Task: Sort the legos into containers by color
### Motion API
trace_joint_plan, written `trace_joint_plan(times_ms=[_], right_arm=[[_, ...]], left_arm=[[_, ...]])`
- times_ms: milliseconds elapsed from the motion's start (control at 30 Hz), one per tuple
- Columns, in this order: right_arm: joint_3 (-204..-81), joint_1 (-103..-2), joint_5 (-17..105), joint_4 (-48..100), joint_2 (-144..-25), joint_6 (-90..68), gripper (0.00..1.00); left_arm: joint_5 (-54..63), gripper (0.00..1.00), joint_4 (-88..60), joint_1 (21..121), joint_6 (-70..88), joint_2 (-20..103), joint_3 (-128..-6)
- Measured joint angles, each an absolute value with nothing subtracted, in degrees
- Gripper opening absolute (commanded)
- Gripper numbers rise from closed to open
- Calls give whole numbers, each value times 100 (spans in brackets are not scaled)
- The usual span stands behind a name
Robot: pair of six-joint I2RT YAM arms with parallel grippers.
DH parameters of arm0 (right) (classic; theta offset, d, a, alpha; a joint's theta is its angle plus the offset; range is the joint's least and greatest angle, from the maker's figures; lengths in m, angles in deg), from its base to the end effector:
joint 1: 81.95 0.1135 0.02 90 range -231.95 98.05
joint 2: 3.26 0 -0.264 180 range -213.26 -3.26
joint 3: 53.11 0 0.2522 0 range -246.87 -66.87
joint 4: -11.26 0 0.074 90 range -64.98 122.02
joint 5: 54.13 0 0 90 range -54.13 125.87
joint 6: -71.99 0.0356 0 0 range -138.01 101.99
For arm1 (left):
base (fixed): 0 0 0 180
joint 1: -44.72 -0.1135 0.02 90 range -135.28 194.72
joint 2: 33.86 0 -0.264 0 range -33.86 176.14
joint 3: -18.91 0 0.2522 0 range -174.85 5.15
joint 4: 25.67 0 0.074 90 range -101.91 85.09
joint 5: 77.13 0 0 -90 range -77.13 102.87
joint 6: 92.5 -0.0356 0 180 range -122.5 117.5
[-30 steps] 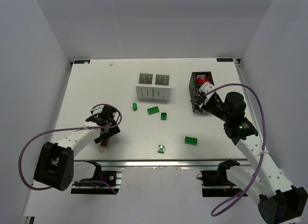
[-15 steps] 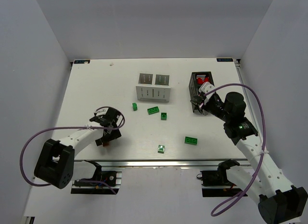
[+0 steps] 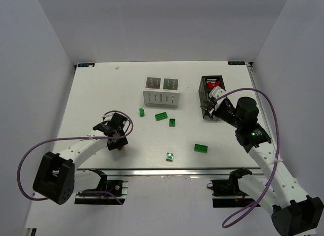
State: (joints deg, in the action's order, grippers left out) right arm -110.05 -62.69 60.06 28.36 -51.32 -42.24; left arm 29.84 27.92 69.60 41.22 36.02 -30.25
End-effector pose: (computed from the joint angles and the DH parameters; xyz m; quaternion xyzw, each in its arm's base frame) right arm 0.1822 0.0791 0.3336 -0.4013 0.6358 0.1305 0.6463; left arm 0.1806 -0.0723 0.1681 -0.1802 0.9633 0.0447 0.1939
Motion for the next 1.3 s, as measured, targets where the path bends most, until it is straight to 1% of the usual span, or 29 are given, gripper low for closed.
trace_joint_plan(times_ms=[133,267,333,367,567,667,867,900,933,1000,1033,1133,1167,1267,1300], right_arm=[[-11005,-6269,6006,2836,-5132,-4224,35],[-11005,-6269,6006,2836,-5132,-4226,35],[-11005,-6269,6006,2836,-5132,-4226,35],[-11005,-6269,6006,2836,-5132,-4226,35],[-11005,-6269,6006,2838,-5132,-4226,35],[-11005,-6269,6006,2836,-5132,-4228,35],[-11005,-6269,6004,2836,-5132,-4242,35],[-11005,-6269,6004,2836,-5132,-4244,35],[-11005,-6269,6006,2836,-5132,-4246,35],[-11005,-6269,6004,2836,-5132,-4248,35],[-11005,-6269,6004,2836,-5132,-4248,35],[-11005,-6269,6004,2836,-5132,-4250,35],[-11005,-6269,6004,2836,-5132,-4250,35],[-11005,-6269,6004,2836,-5132,-4252,35],[-11005,-6269,6001,2836,-5132,-4252,35]], left_arm=[[2895,57,2744,6960,4098,3486,-3023],[2895,80,2720,6965,4138,3497,-3016],[2927,86,2775,6965,4197,3504,-3016],[2958,90,2801,6965,4242,3502,-3016],[3126,93,2810,6965,4413,3517,-3014],[3321,93,2782,6965,4529,3723,-3014],[3526,81,2353,6965,4780,4271,-3117],[3544,78,2257,6965,4806,4337,-3147],[3568,72,2178,6965,4819,4391,-3171],[3636,66,2067,6965,4843,4466,-3206],[3653,57,2041,6965,4846,4474,-3208],[3664,43,2041,6965,4859,4446,-3193],[3655,33,2047,6965,4852,4404,-3171],[3502,18,2143,6965,4774,4149,-3058],[3419,15,2172,6965,4750,4050,-3031]])
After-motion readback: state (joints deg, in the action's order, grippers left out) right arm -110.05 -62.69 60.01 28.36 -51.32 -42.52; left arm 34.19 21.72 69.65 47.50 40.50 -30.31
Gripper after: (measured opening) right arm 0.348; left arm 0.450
